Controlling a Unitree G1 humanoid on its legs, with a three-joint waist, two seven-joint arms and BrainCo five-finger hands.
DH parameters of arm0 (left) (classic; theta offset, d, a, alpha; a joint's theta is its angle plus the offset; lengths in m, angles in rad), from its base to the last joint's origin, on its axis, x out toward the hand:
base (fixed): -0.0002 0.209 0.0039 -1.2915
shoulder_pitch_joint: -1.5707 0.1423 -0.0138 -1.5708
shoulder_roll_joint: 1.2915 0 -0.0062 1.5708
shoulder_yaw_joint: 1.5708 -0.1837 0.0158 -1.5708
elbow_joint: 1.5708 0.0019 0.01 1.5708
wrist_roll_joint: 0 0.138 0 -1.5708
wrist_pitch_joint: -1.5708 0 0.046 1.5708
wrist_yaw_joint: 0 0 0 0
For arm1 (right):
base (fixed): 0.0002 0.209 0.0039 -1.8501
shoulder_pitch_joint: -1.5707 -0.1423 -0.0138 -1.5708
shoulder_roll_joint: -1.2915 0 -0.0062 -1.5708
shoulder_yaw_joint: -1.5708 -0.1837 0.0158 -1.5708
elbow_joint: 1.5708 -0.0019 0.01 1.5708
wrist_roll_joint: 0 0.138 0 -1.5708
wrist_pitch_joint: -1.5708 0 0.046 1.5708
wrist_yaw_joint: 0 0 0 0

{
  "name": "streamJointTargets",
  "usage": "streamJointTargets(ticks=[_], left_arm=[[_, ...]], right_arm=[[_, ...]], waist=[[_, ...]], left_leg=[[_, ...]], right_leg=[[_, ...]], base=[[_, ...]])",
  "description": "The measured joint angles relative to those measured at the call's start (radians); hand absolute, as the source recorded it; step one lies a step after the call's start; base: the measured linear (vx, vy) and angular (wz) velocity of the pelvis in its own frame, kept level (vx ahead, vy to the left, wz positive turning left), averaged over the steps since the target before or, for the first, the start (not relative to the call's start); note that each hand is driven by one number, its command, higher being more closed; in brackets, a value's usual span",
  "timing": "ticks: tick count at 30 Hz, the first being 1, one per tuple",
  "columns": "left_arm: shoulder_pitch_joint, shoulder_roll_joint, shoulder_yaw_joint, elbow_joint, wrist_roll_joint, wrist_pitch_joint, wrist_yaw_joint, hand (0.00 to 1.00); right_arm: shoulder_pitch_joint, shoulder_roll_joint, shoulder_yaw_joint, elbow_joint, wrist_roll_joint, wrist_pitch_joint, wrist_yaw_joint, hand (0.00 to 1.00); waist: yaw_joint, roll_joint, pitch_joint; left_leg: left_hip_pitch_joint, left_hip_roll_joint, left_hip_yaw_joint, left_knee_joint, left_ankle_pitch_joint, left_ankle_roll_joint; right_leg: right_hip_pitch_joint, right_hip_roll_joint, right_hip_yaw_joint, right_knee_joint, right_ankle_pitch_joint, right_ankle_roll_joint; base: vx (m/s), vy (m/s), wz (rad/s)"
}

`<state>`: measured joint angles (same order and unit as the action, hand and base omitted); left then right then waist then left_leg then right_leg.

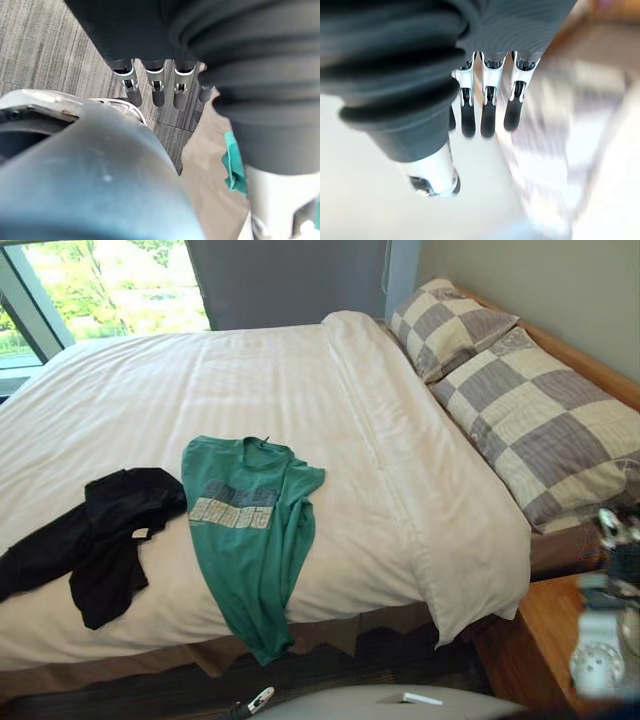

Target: Tidy the bed and pick cloth on bed and put in laundry

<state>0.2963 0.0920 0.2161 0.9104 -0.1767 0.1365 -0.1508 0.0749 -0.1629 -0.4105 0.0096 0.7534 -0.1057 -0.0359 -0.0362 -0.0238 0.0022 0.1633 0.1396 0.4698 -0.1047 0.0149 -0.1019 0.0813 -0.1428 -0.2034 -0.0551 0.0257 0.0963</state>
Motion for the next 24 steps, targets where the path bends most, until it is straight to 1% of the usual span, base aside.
streamJointTargets(ticks=[2,3,4,5,6,7,9,10,11,12,13,14,15,18,19,20,21,23,24], left_arm=[[-0.014,0.01,-0.033,0.006,0.0,0.004,0.005,0.0],[-0.031,0.019,-0.059,0.013,-0.002,0.004,0.006,0.0],[-0.045,0.024,-0.069,0.02,-0.003,0.005,0.006,0.0],[-0.082,0.037,-0.097,0.025,-0.029,0.004,0.01,0.0],[-0.121,0.045,-0.109,0.024,-0.053,0.003,0.019,0.0],[-0.143,0.047,-0.117,0.024,-0.064,0.002,0.024,0.0],[-0.216,0.058,-0.139,0.024,-0.091,-0.003,0.034,0.0],[-0.235,0.058,-0.138,0.024,-0.099,-0.005,0.04,0.0],[-0.273,0.053,-0.139,0.022,-0.123,-0.015,0.049,0.0],[-0.303,0.045,-0.14,0.013,-0.15,-0.026,0.049,0.0],[-0.318,0.038,-0.141,0.012,-0.161,-0.033,0.05,0.0],[-0.346,0.016,-0.149,0.001,-0.183,-0.046,0.054,0.0],[-0.369,0.005,-0.168,-0.003,-0.188,-0.046,0.09,0.0],[-0.408,-0.009,-0.171,-0.005,-0.206,-0.042,0.094,0.0],[-0.43,-0.009,-0.175,-0.006,-0.206,-0.04,0.098,0.0],[-0.451,-0.01,-0.175,-0.007,-0.21,-0.039,0.108,0.0],[-0.481,-0.012,-0.176,-0.01,-0.239,-0.037,0.113,0.0],[-0.528,-0.024,-0.176,-0.028,-0.251,-0.032,0.112,0.0],[-0.56,-0.032,-0.175,-0.037,-0.273,-0.029,0.111,0.0]], right_arm=[[-0.084,0.0,0.045,0.046,0.054,0.001,0.019,1.0],[-0.151,-0.003,0.059,0.081,0.098,-0.002,0.025,1.0],[-0.19,-0.007,0.061,0.099,0.118,-0.006,0.026,1.0],[-0.284,-0.023,0.06,0.14,0.176,-0.019,0.032,1.0],[-0.389,-0.062,0.06,0.188,0.226,-0.028,0.036,1.0],[-0.445,-0.085,0.06,0.216,0.252,-0.032,0.037,1.0],[-0.634,-0.17,0.056,0.315,0.348,-0.044,0.044,1.0],[-0.669,-0.181,0.055,0.331,0.365,-0.048,0.045,1.0],[-0.719,-0.198,0.055,0.352,0.403,-0.062,0.045,1.0],[-0.747,-0.205,0.049,0.37,0.444,-0.084,0.045,1.0],[-0.755,-0.205,0.042,0.379,0.461,-0.095,0.045,1.0],[-0.764,-0.205,0.028,0.386,0.499,-0.122,0.042,1.0],[-0.774,-0.205,0.022,0.386,0.521,-0.145,0.035,1.0],[-0.776,-0.204,-0.003,0.377,0.523,-0.172,0.03,1.0],[-0.775,-0.202,-0.006,0.345,0.52,-0.178,0.038,1.0],[-0.768,-0.2,-0.003,0.301,0.518,-0.179,0.046,1.0],[-0.761,-0.199,0.002,0.276,0.518,-0.18,0.062,1.0],[-0.742,-0.188,0.018,0.253,0.518,-0.187,0.093,1.0],[-0.716,-0.157,0.025,0.246,0.518,-0.197,0.128,1.0]], waist=[[0.002,0.005,0.01],[0.014,0.017,0.019],[0.02,0.019,0.027],[0.022,0.015,0.068],[0.024,0.024,0.134],[0.026,0.027,0.166],[0.032,0.046,0.275],[0.032,0.051,0.304],[0.034,0.059,0.351],[0.034,0.069,0.378],[0.034,0.073,0.384],[0.035,0.08,0.39],[0.035,0.088,0.401],[0.033,0.105,0.426],[0.033,0.108,0.444],[0.029,0.108,0.457],[0.024,0.105,0.471],[0.024,0.095,0.484],[0.024,0.086,0.49]], left_leg=[[-0.025,0.001,-0.02,0.0,0.001,0.002],[-0.068,-0.002,-0.026,0.0,0.004,-0.001],[-0.094,-0.003,-0.031,0.0,0.01,-0.001],[-0.14,-0.006,-0.044,0.0,0.02,0.007],[-0.174,-0.008,-0.053,0.001,0.04,0.01],[-0.199,-0.011,-0.06,0.001,0.052,0.01],[-0.3,-0.021,-0.071,0.006,0.09,0.03],[-0.314,-0.024,-0.071,0.007,0.104,0.042],[-0.341,-0.026,-0.07,0.007,0.116,0.047],[-0.369,-0.027,-0.068,0.007,0.122,0.052],[-0.387,-0.029,-0.067,0.007,0.123,0.054],[-0.424,-0.033,-0.06,0.007,0.125,0.057],[-0.456,-0.036,-0.042,0.007,0.127,0.059],[-0.501,-0.039,-0.013,0.008,0.127,0.059],[-0.513,-0.036,0.003,0.008,0.127,0.059],[-0.521,-0.034,0.017,0.008,0.127,0.059],[-0.529,-0.033,0.026,0.008,0.127,0.059],[-0.535,-0.032,0.045,0.008,0.127,0.059],[-0.535,-0.032,0.054,0.014,0.123,0.057]], right_leg=[[-0.022,-0.006,-0.007,-0.002,-0.002,0.001],[-0.064,-0.01,-0.006,0.003,-0.003,0.001],[-0.089,-0.011,-0.006,0.004,-0.002,-0.002],[-0.125,-0.017,-0.005,0.006,0.007,-0.003],[-0.165,-0.019,-0.005,0.015,0.017,-0.01],[-0.189,-0.018,-0.006,0.023,0.027,-0.01],[-0.289,-0.022,-0.004,0.027,0.072,-0.015],[-0.302,-0.022,-0.002,0.027,0.081,-0.017],[-0.331,-0.022,0.001,0.026,0.095,-0.016],[-0.362,-0.023,0.005,0.027,0.103,-0.018],[-0.382,-0.024,0.009,0.028,0.105,-0.017],[-0.426,-0.027,0.021,0.031,0.11,-0.015],[-0.469,-0.03,0.036,0.036,0.116,-0.013],[-0.543,-0.033,0.065,0.055,0.12,-0.013],[-0.575,-0.032,0.084,0.075,0.12,-0.013],[-0.596,-0.031,0.094,0.086,0.119,-0.013],[-0.617,-0.029,0.106,0.098,0.117,-0.015],[-0.641,-0.026,0.123,0.115,0.109,-0.019],[-0.649,-0.022,0.136,0.129,0.102,-0.023]], base=[[-0.07,-0.013,0.21],[-0.1,-0.006,0.12],[-0.08,0.0,0.2],[-0.13,0.007,0.25],[-0.12,0.007,0.26],[-0.17,0.02,0.25],[-0.13,0.031,0.16],[-0.07,0.029,0.03],[-0.03,0.021,0.0],[0.0,0.0,0.0],[0.0,0.012,-0.05],[0.02,0.018,-0.15],[0.03,0.018,-0.19],[0.01,0.01,-0.25],[0.01,-0.001,-0.33],[0.01,-0.008,-0.35],[0.01,-0.007,-0.29],[0.01,-0.006,-0.21],[0.02,-0.007,-0.14]])
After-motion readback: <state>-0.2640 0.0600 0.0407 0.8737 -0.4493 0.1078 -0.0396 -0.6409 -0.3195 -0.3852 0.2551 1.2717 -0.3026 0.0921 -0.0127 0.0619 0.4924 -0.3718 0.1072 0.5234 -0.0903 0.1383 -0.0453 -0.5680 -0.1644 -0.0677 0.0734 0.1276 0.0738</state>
